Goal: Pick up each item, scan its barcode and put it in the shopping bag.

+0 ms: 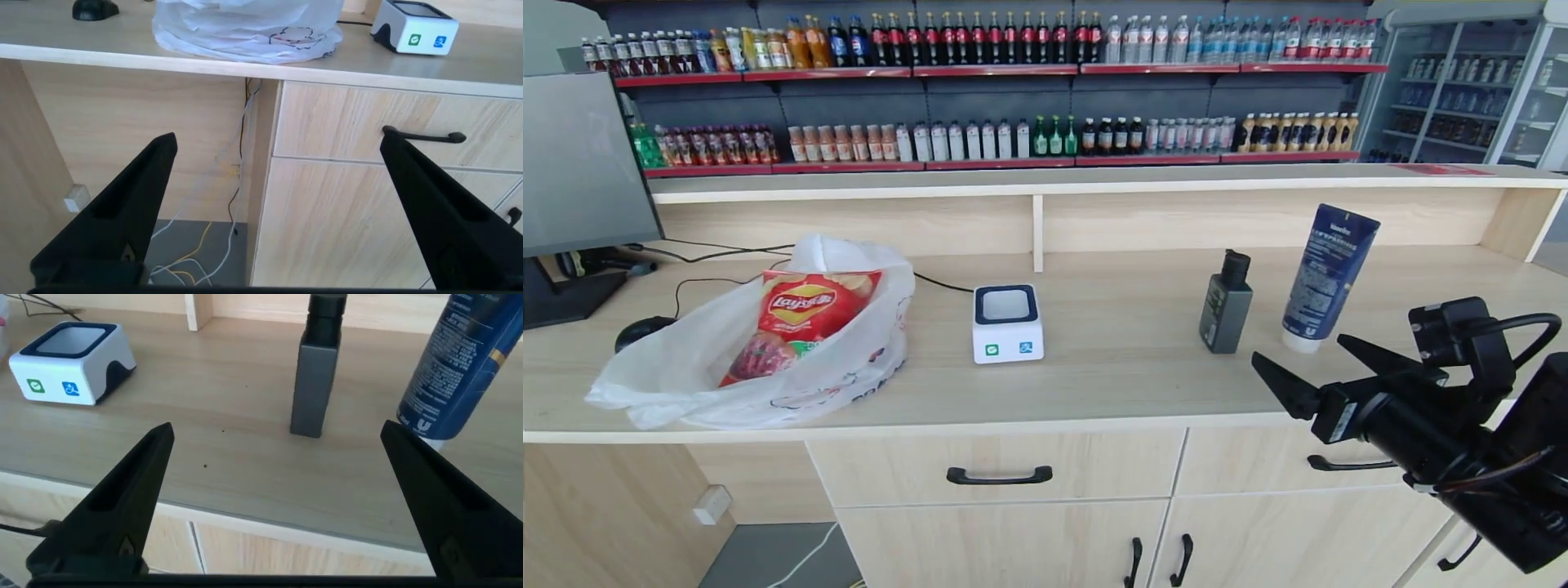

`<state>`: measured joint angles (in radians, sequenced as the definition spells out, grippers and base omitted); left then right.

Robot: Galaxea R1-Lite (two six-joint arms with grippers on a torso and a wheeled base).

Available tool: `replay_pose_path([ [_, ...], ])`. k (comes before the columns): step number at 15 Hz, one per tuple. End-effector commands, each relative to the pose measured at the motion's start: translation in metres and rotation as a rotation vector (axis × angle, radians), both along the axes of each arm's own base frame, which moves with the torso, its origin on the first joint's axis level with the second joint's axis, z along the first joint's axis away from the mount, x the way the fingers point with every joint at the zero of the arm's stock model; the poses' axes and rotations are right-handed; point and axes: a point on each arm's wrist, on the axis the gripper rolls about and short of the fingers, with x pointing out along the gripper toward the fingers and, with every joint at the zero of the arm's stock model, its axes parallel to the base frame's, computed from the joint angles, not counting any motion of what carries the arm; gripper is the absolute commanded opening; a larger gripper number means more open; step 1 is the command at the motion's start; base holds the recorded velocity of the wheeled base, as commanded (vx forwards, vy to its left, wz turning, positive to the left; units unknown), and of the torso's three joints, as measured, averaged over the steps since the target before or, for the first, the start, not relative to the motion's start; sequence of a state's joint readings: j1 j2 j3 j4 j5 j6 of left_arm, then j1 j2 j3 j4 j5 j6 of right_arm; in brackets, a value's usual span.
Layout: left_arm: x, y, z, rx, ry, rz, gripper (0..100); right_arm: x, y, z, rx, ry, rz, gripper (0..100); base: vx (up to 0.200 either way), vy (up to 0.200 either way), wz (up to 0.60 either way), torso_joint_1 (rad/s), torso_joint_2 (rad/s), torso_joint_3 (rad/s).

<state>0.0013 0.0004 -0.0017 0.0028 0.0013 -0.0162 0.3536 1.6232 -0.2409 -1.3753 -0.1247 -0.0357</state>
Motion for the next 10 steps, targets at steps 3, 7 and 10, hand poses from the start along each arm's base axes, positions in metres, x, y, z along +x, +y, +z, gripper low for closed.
replay_pose_path([
  [3, 0.0, 0.0, 0.0, 0.001, 0.002, 0.001, 100, 0.006, 0.002, -0.006, -0.009, 0.021, 0.001, 100, 0.0, -0.067, 0.0, 0.001, 0.0, 0.001],
  [7, 0.0, 0.0, 0.0, 0.001, 0.002, 0.001, 100, 0.012, 0.004, -0.013, -0.023, 0.041, -0.003, 100, 0.0, 0.0, 0.0, 0.0, 0.0, 0.0],
  [10, 0.0, 0.0, 0.0, 0.002, 0.0, 0.001, 100, 0.01, 0.006, -0.015, -0.044, 0.045, 0.008, 100, 0.067, 0.0, 0.0, 0.001, 0.0, 0.002],
])
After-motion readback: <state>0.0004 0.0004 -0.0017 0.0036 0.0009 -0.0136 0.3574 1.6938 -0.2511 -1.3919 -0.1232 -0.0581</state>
